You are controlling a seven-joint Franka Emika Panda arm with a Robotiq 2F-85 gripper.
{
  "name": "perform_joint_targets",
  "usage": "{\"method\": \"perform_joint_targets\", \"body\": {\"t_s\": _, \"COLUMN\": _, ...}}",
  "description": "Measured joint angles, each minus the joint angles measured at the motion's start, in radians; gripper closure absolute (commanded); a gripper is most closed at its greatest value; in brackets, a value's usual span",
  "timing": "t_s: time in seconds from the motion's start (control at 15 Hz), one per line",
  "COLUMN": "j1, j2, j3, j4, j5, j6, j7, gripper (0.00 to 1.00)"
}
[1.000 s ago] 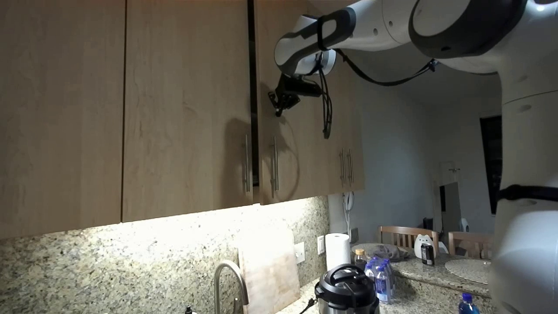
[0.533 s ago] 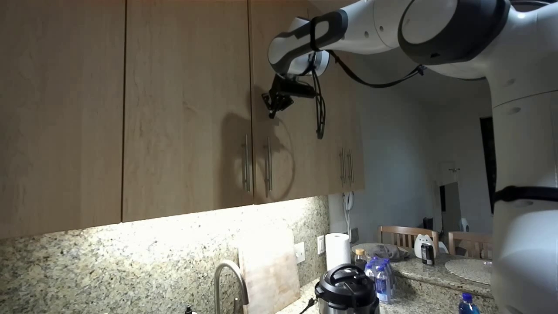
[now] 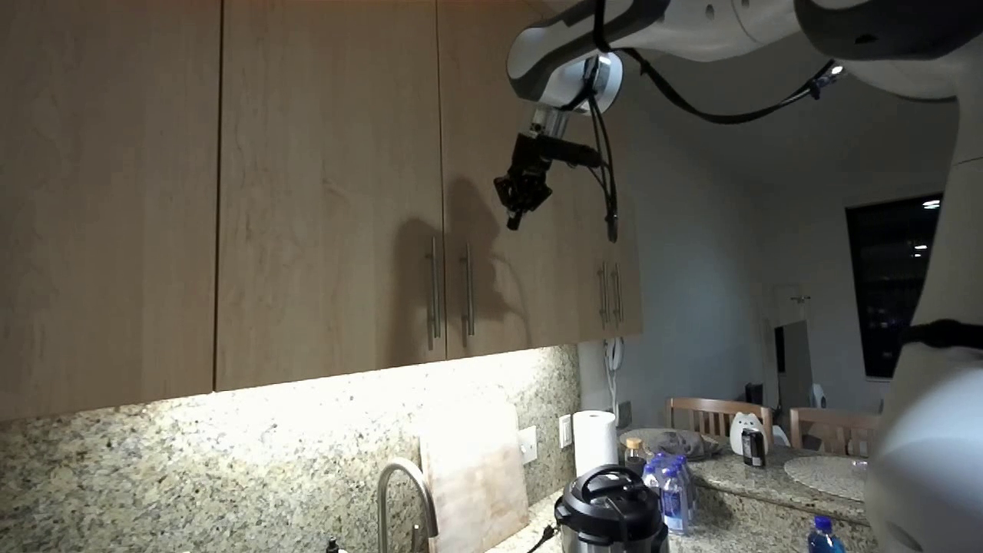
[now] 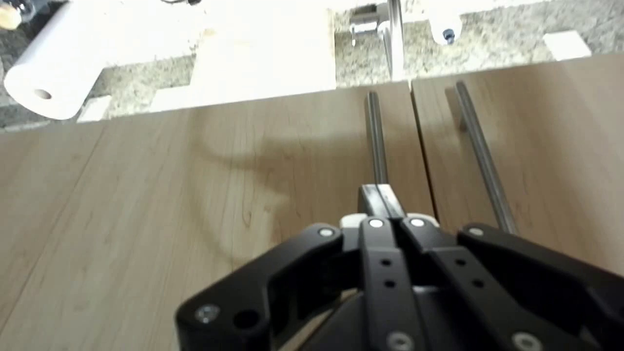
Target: Close the cupboard door
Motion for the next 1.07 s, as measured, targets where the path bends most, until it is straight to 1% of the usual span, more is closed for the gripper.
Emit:
{"method": "perform_joint_targets", "body": {"t_s": 0.27, "j1": -0.003, "j2": -0.155, "j3": -0.033, "j4": -0.171, "j5": -0.040, "j6": -0.161, "j7": -0.062, "gripper": 1.00}}
{"method": "perform_joint_targets", "body": {"t_s": 0.47, "j1": -0.005, "j2": -0.267, "j3": -0.047, "j4": -0.296, "j5": -0.097, "j6": -0.244, "j7": -0.083, "gripper": 1.00}}
{"method": "perform_joint_targets", "body": {"t_s": 0.73, "j1": -0.005, "j2": -0.386, "j3": -0.049, "j4": -0.432, "j5": -0.141, "j6": -0.279, "j7": -0.083, "gripper": 1.00}}
{"method": "perform_joint_targets", "body": {"t_s": 1.07, "j1": 0.000, "j2": -0.467, "j3": -0.050, "j4": -0.535, "j5": -0.145, "j6": -0.302, "j7": -0.083, "gripper": 1.00}}
